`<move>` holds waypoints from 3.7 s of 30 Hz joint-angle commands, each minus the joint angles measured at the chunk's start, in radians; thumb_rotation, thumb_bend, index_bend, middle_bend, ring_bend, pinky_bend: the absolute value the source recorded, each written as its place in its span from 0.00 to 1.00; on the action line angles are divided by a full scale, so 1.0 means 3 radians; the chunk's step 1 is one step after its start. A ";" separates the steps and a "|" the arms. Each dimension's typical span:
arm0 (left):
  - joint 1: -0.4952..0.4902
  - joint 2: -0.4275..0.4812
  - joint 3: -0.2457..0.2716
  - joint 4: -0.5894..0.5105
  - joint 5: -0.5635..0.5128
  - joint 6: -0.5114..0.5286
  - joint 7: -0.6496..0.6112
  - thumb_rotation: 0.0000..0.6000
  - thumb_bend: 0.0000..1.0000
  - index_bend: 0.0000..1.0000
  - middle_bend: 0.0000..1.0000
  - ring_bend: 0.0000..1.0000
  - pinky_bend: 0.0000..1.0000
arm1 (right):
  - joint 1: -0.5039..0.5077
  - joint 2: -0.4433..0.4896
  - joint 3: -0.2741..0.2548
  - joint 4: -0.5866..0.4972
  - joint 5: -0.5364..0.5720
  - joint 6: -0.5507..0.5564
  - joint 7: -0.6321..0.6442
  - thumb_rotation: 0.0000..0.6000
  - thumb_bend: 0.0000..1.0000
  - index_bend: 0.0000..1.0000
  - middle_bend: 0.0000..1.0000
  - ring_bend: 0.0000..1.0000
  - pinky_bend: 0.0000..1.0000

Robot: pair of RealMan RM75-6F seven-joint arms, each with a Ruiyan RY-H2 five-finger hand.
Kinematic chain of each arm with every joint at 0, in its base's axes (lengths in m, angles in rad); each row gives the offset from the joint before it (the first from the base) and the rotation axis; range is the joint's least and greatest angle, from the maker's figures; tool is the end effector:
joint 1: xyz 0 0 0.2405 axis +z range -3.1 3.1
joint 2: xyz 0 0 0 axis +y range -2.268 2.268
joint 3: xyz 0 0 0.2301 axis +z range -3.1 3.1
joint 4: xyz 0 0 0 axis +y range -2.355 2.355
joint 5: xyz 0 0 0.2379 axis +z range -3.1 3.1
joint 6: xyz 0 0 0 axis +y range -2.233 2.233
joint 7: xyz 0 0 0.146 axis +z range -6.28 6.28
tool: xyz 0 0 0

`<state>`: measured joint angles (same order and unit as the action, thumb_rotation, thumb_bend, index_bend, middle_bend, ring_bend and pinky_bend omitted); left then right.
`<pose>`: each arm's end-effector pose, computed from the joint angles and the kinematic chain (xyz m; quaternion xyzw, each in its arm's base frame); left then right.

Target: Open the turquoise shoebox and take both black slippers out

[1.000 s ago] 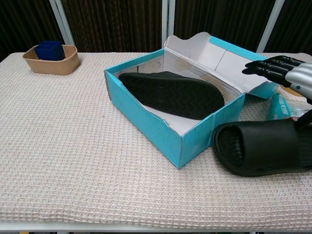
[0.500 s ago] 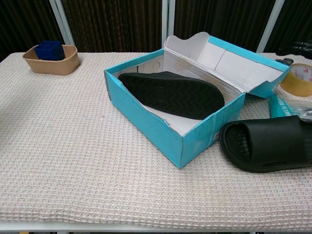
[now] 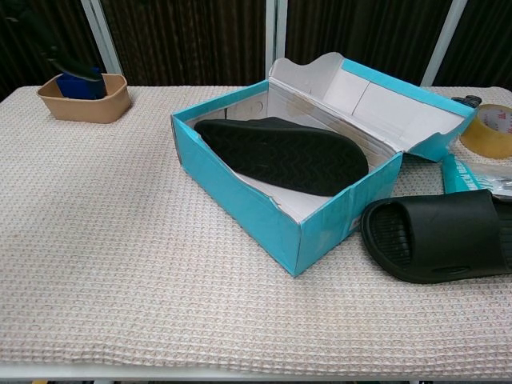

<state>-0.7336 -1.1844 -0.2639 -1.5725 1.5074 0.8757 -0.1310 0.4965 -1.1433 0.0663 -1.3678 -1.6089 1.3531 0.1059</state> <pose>-0.1140 0.3646 0.0604 -0.7638 -0.3185 -0.4431 0.3447 -0.2402 -0.3118 0.1242 0.7190 -0.2271 0.4387 0.4888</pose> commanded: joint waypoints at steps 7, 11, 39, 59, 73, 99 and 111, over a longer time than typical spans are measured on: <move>-0.0824 -0.0854 -0.0043 0.0587 -0.0229 -0.0716 0.0371 1.00 0.07 0.19 0.16 0.08 0.10 | -0.0073 0.0107 0.0021 -0.0179 0.0005 0.0018 -0.0120 1.00 0.00 0.00 0.00 0.00 0.00; -0.1036 -0.1155 -0.0014 0.0878 -0.0537 -0.1027 0.0504 1.00 0.07 0.19 0.16 0.08 0.11 | -0.0096 0.0116 0.0025 -0.0184 0.0006 0.0024 -0.0101 1.00 0.00 0.00 0.00 0.00 0.00; -0.1009 -0.2143 -0.0185 0.1802 -0.1495 -0.0423 0.0497 1.00 0.39 0.65 0.71 0.68 0.71 | -0.0202 0.0082 0.0070 0.0005 -0.0002 0.0082 0.0137 1.00 0.00 0.00 0.00 0.00 0.00; 0.0494 -0.0755 0.0140 0.0493 -0.0626 0.1351 -0.0533 1.00 0.39 0.67 0.71 0.69 0.72 | -0.0248 0.0033 0.0061 0.0108 -0.0124 0.0220 0.0290 1.00 0.00 0.00 0.00 0.00 0.00; 0.1092 -0.1276 0.0467 0.1326 -0.1016 0.1535 0.0283 1.00 0.39 0.65 0.69 0.66 0.67 | -0.0252 0.0033 0.0067 -0.0001 -0.0156 0.0239 0.0207 1.00 0.00 0.00 0.00 0.00 0.00; 0.1416 -0.0181 0.0655 0.0001 -0.0903 0.1334 0.0529 1.00 0.05 0.08 0.10 0.04 0.10 | -0.0658 0.0074 -0.0205 -0.0042 0.0077 0.0138 0.0984 1.00 0.09 0.00 0.07 0.00 0.01; 0.2138 0.0029 0.0874 0.0032 -0.0672 0.2252 0.0556 1.00 0.05 0.09 0.11 0.04 0.10 | -0.1128 0.0111 -0.0290 -0.0223 0.0228 0.0497 0.0881 1.00 0.10 0.00 0.06 0.00 0.02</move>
<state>-0.1319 -1.1896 -0.0211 -1.5471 1.2822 1.5075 0.0322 0.1696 -1.1127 -0.0150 -1.4239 -1.5474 1.4954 0.3795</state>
